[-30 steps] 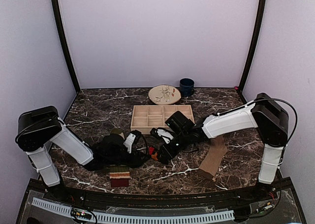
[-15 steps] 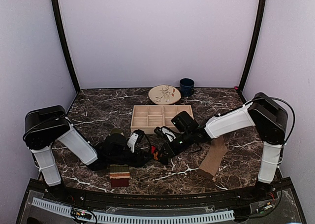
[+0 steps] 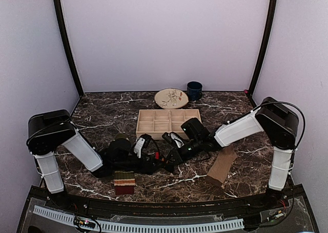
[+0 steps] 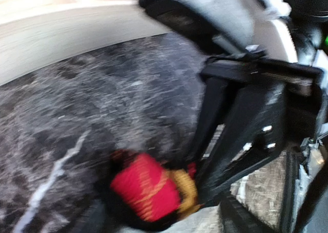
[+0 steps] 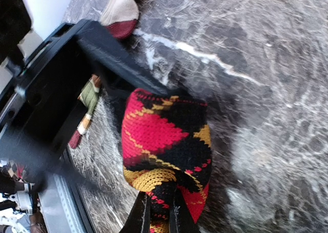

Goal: Roll the socks
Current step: Pass from the right arm to the left

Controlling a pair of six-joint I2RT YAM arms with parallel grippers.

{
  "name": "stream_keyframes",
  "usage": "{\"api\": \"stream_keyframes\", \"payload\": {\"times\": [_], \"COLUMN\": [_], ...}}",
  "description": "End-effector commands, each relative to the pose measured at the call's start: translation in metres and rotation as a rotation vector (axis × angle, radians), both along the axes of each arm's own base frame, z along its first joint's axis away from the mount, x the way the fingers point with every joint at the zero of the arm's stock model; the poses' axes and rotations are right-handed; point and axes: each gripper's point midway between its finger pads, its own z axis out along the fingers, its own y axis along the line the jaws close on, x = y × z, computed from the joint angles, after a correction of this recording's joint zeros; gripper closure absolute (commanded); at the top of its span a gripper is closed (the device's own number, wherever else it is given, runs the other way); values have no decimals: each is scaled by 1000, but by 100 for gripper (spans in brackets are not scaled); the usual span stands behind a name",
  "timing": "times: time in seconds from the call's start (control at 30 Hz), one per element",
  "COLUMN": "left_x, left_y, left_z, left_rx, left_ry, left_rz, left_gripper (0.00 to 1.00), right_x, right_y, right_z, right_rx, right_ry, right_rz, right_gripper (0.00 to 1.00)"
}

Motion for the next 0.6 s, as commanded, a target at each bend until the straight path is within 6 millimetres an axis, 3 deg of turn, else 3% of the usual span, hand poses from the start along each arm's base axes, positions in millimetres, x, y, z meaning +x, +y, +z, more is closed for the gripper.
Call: {"api": "stream_keyframes", "payload": {"times": [0.0,0.33,0.57], "left_x": [-30,-35,-34], "left_y": [17,21,41], "left_z": [-43,-54,-63], "left_rx": [90,99,143], "left_ry": [160,197,198], "left_rz": [-31,-26,47], "left_gripper": [2,3,3], "right_x": [-22,-20,-18], "right_y": [-9,-10,-17], "right_z": [-31,-32,-30], "right_rx": [-64,-53,-39], "right_ry": [85,81,72], "right_rz": [10,0,-28], "right_gripper": [100,100,100]}}
